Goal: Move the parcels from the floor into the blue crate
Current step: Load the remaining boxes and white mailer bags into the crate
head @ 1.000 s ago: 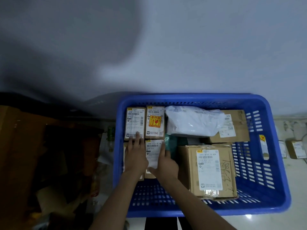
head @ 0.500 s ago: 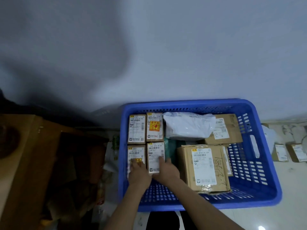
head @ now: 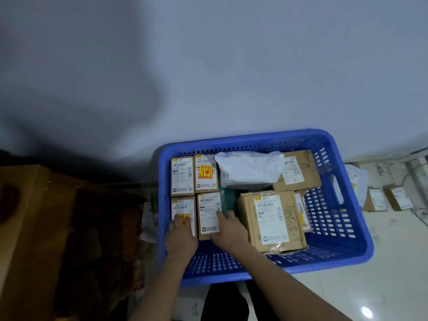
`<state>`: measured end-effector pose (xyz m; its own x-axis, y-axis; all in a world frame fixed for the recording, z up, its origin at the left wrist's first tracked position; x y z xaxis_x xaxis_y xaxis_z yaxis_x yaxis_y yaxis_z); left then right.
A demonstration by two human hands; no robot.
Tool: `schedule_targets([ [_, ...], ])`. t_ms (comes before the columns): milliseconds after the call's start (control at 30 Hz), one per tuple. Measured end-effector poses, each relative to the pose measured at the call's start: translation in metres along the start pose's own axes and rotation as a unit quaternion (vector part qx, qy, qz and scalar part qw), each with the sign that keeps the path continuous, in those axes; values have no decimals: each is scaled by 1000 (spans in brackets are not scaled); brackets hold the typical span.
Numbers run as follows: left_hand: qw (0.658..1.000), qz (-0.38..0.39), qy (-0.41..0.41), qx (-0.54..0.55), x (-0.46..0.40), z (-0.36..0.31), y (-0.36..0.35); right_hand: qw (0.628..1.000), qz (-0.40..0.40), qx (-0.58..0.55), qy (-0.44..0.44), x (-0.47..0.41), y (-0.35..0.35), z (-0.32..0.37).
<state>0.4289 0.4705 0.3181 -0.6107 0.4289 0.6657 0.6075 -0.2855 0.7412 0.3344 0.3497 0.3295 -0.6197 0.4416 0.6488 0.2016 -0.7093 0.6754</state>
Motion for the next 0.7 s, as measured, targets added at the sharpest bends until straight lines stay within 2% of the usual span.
schedule_targets([
  [200,991,-114,-51,-40,15,-43,106,993,-88,28,79,27,88,14],
  [367,976,-183,-94,-74,49,-119,197,986,-142,22,89,62,180,-3],
  [533,950,-246,-171,-85,112,-237,241,973,-216,-1,84,120,268,-79],
  [700,922,-278,-257,-87,200,-396,225,955,-282,-58,68,211,337,-206],
])
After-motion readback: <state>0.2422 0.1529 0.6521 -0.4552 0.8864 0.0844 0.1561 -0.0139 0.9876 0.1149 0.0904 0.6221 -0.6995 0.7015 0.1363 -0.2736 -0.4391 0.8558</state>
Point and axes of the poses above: each hand's wrist, its own x-axis away from the middle knuckle, its own y-axis out of the back of the hand, z = x × y, the point moved 9 cm from there along -x, towards the middle knuckle, and after that the axes turned 1 degree about z, right-handed, at the moved point
